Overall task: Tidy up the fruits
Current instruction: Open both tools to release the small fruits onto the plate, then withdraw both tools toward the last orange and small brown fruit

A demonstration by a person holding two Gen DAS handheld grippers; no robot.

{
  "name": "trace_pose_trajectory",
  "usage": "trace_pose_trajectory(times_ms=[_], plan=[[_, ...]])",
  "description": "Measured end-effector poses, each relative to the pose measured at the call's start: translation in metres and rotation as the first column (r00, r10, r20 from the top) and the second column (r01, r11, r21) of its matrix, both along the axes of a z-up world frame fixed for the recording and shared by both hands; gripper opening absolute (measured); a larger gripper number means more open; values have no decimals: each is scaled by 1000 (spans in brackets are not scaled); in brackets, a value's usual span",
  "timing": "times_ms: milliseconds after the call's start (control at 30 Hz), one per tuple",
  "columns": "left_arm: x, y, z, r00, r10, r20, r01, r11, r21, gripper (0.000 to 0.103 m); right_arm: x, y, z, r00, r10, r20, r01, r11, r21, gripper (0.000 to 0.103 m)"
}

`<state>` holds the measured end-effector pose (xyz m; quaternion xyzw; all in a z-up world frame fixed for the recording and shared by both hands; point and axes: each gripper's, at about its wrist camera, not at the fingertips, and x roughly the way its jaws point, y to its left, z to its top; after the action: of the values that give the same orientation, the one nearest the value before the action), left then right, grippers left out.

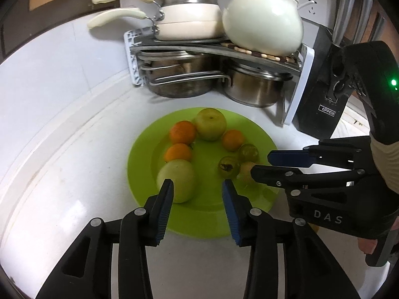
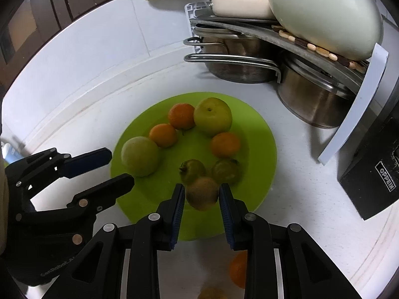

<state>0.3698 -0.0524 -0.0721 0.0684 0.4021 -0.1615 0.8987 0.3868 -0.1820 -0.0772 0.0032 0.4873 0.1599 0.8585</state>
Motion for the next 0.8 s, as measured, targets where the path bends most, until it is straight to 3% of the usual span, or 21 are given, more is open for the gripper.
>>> trace_pose_trajectory(times_ms=[500,600,800], plan=[[-26,9,30,998,39,49,-36,998,-56,53,-42,-7,45,994,-22,108,21,1000,11,31],[-35,6,39,997,35,72,-31,998,-62,56,-51,-12,56,990,-37,136,35,999,15,38],[-52,-8,52,995,13,102,-6,998,-70,61,-69,-28,72,982,-52,179,52,999,8,38]])
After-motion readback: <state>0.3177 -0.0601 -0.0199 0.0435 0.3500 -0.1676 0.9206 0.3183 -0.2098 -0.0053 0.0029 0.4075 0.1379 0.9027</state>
